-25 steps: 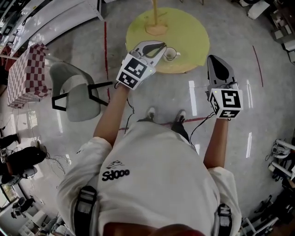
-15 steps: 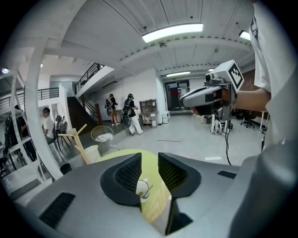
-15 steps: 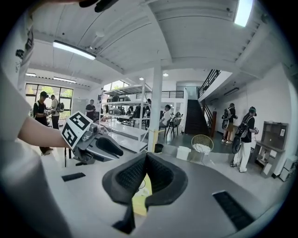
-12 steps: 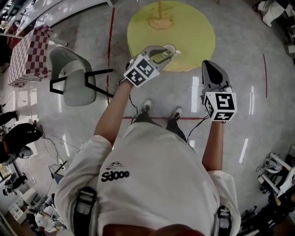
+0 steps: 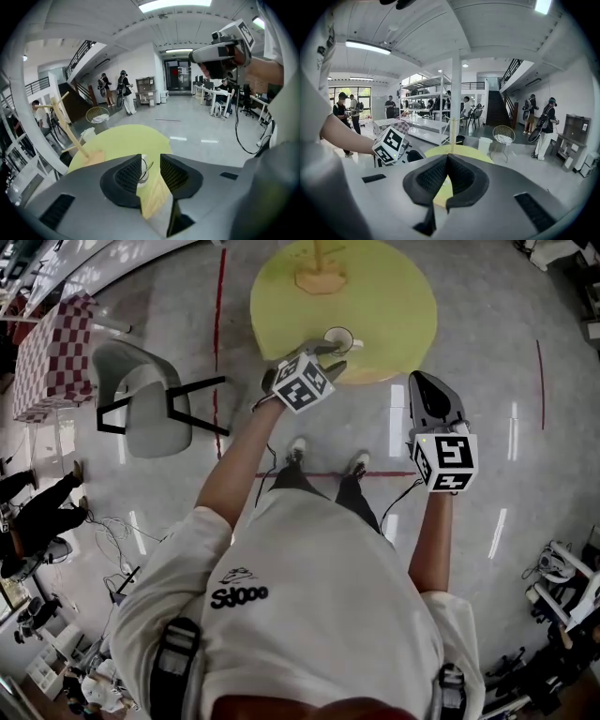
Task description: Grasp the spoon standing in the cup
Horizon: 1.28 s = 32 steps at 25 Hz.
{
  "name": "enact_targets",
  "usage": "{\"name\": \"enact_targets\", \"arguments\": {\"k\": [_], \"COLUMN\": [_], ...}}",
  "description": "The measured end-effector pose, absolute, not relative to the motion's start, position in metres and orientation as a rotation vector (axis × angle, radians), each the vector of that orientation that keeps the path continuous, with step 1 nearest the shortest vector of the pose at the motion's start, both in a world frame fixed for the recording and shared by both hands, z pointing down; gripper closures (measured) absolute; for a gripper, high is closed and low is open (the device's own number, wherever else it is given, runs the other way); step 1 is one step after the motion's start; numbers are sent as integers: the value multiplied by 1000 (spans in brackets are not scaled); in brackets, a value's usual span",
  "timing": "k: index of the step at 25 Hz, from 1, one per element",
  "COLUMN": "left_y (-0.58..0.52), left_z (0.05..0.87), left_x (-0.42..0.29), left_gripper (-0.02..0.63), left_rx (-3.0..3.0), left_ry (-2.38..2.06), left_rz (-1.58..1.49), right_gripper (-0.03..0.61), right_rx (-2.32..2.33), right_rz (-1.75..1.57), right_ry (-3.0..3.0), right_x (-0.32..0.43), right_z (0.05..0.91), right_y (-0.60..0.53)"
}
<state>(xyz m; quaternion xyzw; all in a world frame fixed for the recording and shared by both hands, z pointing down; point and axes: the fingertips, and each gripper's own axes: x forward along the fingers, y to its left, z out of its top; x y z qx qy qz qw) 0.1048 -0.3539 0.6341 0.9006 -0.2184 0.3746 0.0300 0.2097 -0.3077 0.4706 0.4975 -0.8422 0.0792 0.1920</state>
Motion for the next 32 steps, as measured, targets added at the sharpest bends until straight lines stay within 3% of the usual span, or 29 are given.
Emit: {"name": "enact_targets", "arguments": {"k": [13,32], "left_y": [-364,-377], "left_z": [670,618], "left_x": [114,105], "left_gripper": [562,581], "left_rx": [2767,2770], "left_ry": [-729,-959], "left_rz": [1191,991], "right_gripper": [557,557], "right_rx": [1462,1432], "right_rz": [348,242], "right_ry": [-2314,-2372], "right_x": [237,234], "right_z": [490,464], "right_y": [-294,-307]}}
